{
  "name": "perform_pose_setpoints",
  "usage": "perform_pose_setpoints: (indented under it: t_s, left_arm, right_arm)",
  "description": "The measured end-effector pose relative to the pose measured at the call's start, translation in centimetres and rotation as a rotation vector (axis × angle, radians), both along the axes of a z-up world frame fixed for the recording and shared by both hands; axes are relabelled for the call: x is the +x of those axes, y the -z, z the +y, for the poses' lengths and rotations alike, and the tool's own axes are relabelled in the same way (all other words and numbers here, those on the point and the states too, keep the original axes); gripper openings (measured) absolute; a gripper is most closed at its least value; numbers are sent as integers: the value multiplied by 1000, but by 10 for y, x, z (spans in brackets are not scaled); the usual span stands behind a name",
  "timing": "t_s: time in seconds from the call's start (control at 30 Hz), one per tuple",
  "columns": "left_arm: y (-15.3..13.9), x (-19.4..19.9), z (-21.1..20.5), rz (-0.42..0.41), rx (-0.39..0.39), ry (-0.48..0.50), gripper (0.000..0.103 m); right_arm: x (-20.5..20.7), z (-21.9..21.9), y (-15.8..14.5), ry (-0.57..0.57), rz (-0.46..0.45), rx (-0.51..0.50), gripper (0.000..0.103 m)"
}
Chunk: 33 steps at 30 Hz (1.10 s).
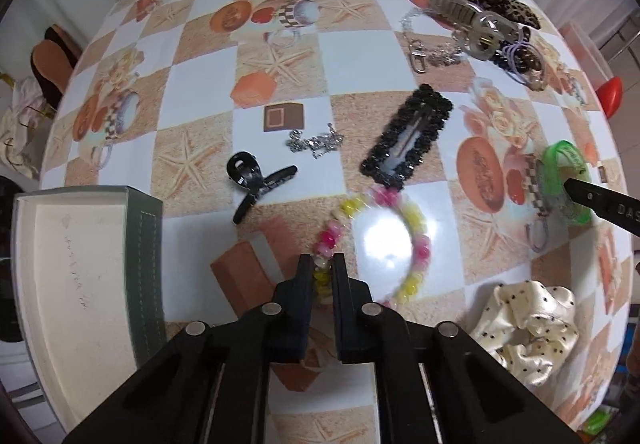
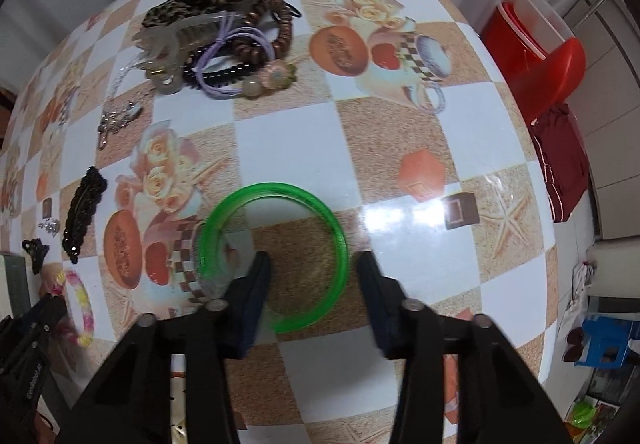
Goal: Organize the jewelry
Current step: 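Grasp the green bangle with the right tool while the left tool grasps the pink-yellow beaded bracelet, then carry both into the white tray and open both tools to release them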
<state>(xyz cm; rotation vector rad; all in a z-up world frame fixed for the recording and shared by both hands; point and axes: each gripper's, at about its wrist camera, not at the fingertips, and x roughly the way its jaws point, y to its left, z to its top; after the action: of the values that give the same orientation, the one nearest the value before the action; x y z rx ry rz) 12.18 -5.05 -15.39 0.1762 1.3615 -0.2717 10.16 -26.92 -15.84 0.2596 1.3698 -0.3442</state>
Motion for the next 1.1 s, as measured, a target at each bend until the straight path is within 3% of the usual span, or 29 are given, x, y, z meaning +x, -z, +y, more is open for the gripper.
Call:
perform_pose_setpoints:
  t_s: [0.03, 0.07, 0.43, 0.8, 1.1]
  left_arm:
    - [-1, -3, -1, 4, -10, -4, 14]
    - [-3, -3, -1, 5, -21, -9, 14]
    - [-32, -3, -3, -30, -86, -24, 14]
    - [-76, -42, 69, -87, -149, -60, 14]
    - [-90, -59, 149, -107, -140, -186, 14]
  right_arm:
    - [-1, 0, -1, 0, -1, 0, 17]
    - [-1, -1, -2, 3, -4, 5, 7]
    - [-17, -8, -26, 33, -61, 66, 7]
    - [-55, 23, -59, 22, -97, 114, 7]
    - [-45, 94, -95, -114, -132, 168, 7]
